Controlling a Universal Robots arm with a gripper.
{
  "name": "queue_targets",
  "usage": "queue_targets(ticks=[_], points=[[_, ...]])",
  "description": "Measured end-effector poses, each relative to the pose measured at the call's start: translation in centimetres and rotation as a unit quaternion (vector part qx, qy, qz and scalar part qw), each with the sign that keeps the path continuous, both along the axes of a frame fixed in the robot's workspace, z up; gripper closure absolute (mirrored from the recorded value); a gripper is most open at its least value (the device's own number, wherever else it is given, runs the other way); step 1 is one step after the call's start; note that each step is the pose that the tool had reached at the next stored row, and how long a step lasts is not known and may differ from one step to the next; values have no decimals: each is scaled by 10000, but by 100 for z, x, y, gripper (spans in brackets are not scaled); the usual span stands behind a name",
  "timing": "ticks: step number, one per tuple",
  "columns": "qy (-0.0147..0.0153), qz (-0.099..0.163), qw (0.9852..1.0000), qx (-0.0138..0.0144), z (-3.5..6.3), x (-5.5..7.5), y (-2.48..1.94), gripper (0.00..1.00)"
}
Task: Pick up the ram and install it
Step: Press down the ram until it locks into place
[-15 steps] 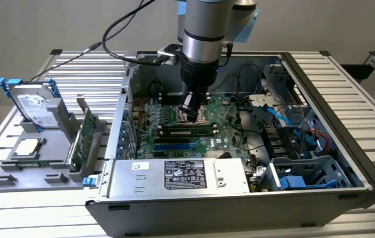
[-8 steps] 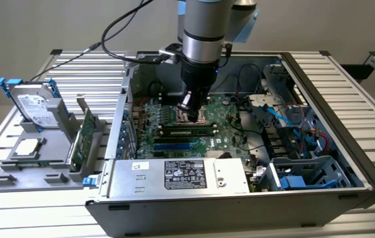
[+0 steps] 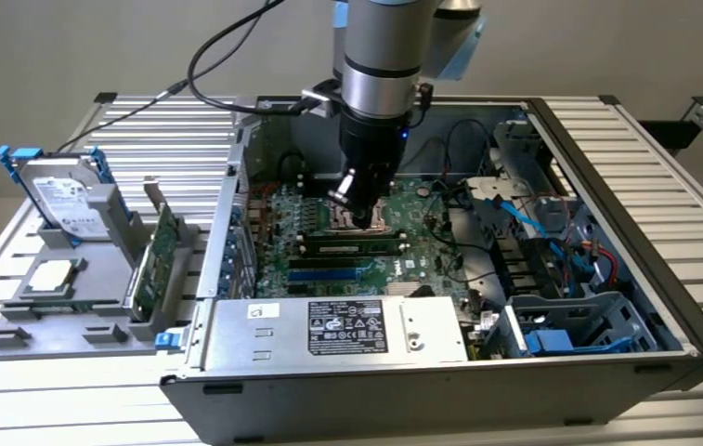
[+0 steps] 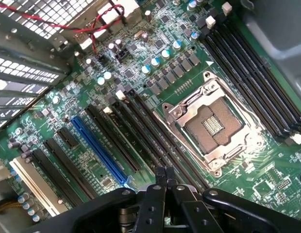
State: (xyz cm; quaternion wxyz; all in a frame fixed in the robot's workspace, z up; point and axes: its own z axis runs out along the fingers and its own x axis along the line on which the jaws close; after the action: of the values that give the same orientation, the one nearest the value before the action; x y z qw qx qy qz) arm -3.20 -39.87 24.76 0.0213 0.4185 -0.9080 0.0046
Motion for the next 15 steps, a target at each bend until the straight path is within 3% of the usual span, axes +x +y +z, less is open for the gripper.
queue_targets(ticks=[7, 15], points=[[0, -551, 9985, 0, 0, 0, 0, 89], [-1, -1159, 9933, 0, 0, 0, 0, 89]])
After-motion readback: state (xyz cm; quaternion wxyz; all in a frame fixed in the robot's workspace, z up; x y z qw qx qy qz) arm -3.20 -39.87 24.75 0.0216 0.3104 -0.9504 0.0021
